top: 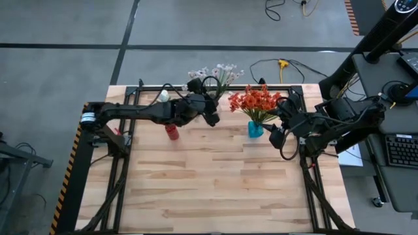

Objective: Sort flowers into vase by color
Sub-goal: Return to Home Position

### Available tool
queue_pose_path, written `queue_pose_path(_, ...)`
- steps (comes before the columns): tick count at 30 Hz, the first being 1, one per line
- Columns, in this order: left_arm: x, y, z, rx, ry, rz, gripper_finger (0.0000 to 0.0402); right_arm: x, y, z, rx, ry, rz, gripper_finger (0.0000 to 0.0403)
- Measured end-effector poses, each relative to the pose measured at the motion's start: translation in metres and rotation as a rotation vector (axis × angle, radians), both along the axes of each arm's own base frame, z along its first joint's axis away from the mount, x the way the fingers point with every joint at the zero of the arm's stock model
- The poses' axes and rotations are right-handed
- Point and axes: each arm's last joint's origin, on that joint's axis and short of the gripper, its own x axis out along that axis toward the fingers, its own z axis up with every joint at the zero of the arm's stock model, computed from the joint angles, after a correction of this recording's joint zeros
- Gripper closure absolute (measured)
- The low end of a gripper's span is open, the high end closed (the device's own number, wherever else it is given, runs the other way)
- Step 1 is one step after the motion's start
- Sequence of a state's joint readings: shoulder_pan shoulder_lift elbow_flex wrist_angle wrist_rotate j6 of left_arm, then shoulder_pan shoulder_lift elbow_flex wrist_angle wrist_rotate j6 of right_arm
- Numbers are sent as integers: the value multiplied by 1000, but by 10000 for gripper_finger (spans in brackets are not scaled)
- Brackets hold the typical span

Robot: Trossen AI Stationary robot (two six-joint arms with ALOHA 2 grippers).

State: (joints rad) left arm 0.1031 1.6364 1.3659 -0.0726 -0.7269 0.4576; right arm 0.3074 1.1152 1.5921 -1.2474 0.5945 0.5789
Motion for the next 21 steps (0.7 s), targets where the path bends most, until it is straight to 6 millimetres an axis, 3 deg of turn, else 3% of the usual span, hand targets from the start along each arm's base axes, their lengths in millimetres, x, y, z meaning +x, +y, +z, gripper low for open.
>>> queue_pose_path(5, -14, -19, 9, -14, 61, -72, 229, 0, 0, 0, 8, -2, -7, 145)
queue_pose_path(10, -38, -59, 31, 19, 60, -97, 233, -2, 5, -3, 55, -11, -26, 145)
queue_pose_path(15, -75, -97, 53, -12, 26, -194, 235, 3, 15, -13, 87, 6, -34, 145)
queue_pose_path(21, -119, -128, 75, -93, -52, -314, 235, 7, 27, -16, 121, 1, -25, 145)
